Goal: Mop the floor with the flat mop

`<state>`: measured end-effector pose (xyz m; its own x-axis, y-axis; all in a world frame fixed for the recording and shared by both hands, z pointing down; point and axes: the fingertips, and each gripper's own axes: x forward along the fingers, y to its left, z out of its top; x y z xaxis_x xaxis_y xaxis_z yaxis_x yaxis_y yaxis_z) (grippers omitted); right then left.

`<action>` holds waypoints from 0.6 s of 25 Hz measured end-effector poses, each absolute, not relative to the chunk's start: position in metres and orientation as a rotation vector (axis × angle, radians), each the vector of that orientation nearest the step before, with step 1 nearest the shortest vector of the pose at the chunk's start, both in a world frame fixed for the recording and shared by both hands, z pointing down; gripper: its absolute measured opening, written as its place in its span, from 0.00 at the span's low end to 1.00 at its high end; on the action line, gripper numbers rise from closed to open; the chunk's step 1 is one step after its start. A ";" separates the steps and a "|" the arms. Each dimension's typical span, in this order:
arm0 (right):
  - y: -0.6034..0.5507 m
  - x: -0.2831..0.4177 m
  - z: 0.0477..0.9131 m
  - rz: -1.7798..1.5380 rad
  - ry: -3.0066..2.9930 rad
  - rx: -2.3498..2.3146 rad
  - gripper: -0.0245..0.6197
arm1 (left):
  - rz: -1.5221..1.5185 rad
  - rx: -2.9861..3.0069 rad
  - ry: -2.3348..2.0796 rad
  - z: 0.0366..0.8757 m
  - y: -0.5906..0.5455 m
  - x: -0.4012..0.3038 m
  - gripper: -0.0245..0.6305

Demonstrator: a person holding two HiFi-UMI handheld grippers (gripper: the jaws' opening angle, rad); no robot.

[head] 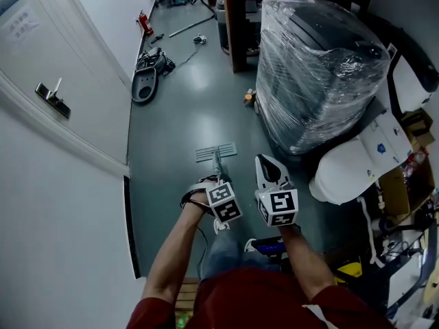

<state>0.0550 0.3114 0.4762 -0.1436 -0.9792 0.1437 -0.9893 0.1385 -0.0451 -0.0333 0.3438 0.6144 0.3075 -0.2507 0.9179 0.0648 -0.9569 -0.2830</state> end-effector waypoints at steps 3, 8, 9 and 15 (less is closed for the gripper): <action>0.328 0.061 0.478 0.218 -2.316 2.002 0.06 | -1.710 -2.308 0.165 0.611 0.361 -0.030 0.13; 0.346 0.058 0.483 0.245 -2.307 1.991 0.06 | -1.711 -2.310 0.154 0.606 0.382 -0.031 0.13; 0.348 0.057 0.482 0.244 -2.302 1.994 0.06 | -1.706 -2.311 0.147 0.606 0.385 -0.032 0.13; 0.351 0.044 0.477 0.221 -2.269 2.014 0.06 | -1.688 -2.327 0.132 0.607 0.390 -0.041 0.13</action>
